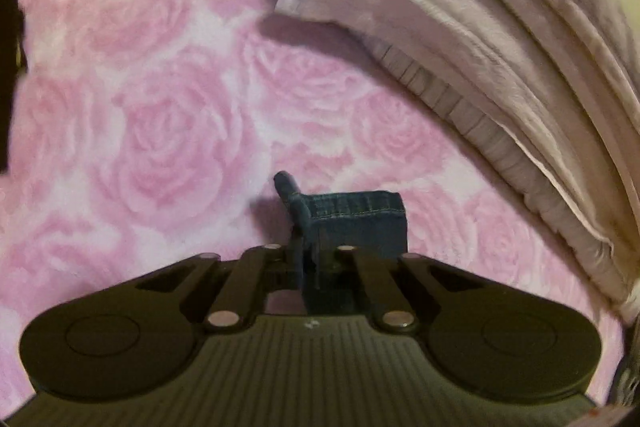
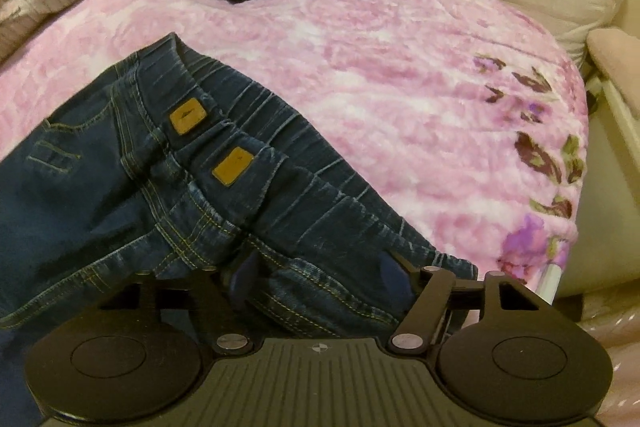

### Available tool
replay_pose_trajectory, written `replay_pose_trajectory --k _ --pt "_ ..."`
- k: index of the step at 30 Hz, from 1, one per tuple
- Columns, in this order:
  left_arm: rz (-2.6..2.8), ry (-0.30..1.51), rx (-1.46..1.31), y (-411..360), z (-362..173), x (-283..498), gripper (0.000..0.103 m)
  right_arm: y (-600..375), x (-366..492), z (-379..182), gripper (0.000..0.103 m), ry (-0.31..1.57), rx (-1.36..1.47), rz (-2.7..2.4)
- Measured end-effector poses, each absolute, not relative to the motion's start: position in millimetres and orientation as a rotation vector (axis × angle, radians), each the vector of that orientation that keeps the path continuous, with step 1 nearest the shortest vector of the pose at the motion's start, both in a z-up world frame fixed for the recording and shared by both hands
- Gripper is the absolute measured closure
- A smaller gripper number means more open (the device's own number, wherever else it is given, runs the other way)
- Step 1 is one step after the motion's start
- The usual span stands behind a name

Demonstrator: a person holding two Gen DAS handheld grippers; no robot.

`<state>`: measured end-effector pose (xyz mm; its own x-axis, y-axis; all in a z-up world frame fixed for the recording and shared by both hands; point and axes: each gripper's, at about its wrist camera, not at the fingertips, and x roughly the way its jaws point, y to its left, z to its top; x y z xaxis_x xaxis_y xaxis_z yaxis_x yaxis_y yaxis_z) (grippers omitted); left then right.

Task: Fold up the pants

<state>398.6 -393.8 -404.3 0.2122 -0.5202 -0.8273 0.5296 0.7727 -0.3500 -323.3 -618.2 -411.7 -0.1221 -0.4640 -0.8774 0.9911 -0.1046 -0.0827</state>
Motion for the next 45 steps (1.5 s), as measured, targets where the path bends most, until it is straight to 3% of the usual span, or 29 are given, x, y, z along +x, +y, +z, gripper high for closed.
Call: replay_pose_trajectory --k 6,10,13,17,24,26,28,29,31,33,39,43,45 --pt "-0.768 0.926 -0.052 -326.7 -289.4 374.0 0.102 -624.2 -323.2 -411.2 0.037 0.890 0.871 -1.543" --pt "-0.750 0.863 -0.006 -337.2 -245.4 367.9 0.093 -626.1 -320.9 -411.7 0.036 0.894 0.882 -1.565" --pt "-0.749 0.895 0.142 -379.9 -267.6 374.6 0.076 -626.2 -318.9 -410.8 0.035 0.895 0.890 -1.575" --pt "-0.669 0.971 0.235 -370.3 -312.0 380.4 0.076 -622.8 -317.9 -410.3 0.035 0.906 0.877 -1.547" --pt "-0.465 1.271 0.111 -291.3 -411.5 399.9 0.073 -618.5 -316.1 -412.0 0.034 0.882 0.878 -1.580" --pt "-0.444 1.282 0.014 -285.9 -429.9 404.4 0.067 -618.6 -314.5 -411.8 0.033 0.885 0.875 -1.590" --pt "-0.469 1.230 -0.010 -291.5 -432.0 404.1 0.049 -618.4 -314.2 -412.0 0.033 0.890 0.871 -1.591" --pt "-0.469 1.210 0.003 -296.4 -431.6 403.0 0.051 -618.4 -314.5 -412.4 0.033 0.890 0.871 -1.592" --pt "-0.474 1.155 0.074 -307.0 -428.2 396.5 0.081 -618.1 -314.5 -413.1 0.033 0.888 0.871 -1.598" --pt "-0.541 1.097 0.153 -311.2 -419.5 390.4 0.093 -618.4 -313.9 -413.3 0.033 0.890 0.869 -1.603" --pt "-0.593 0.870 0.318 -267.4 -388.0 373.1 0.089 -618.1 -315.7 -406.2 0.033 0.914 0.870 -1.524" --pt "-0.423 0.892 0.599 -263.3 -433.3 374.1 0.085 -618.1 -320.1 -395.4 0.033 0.956 0.860 -1.396" --pt "-0.395 0.931 0.462 -250.7 -420.0 377.8 0.085 -621.4 -320.4 -380.9 0.033 0.953 0.820 -1.335"
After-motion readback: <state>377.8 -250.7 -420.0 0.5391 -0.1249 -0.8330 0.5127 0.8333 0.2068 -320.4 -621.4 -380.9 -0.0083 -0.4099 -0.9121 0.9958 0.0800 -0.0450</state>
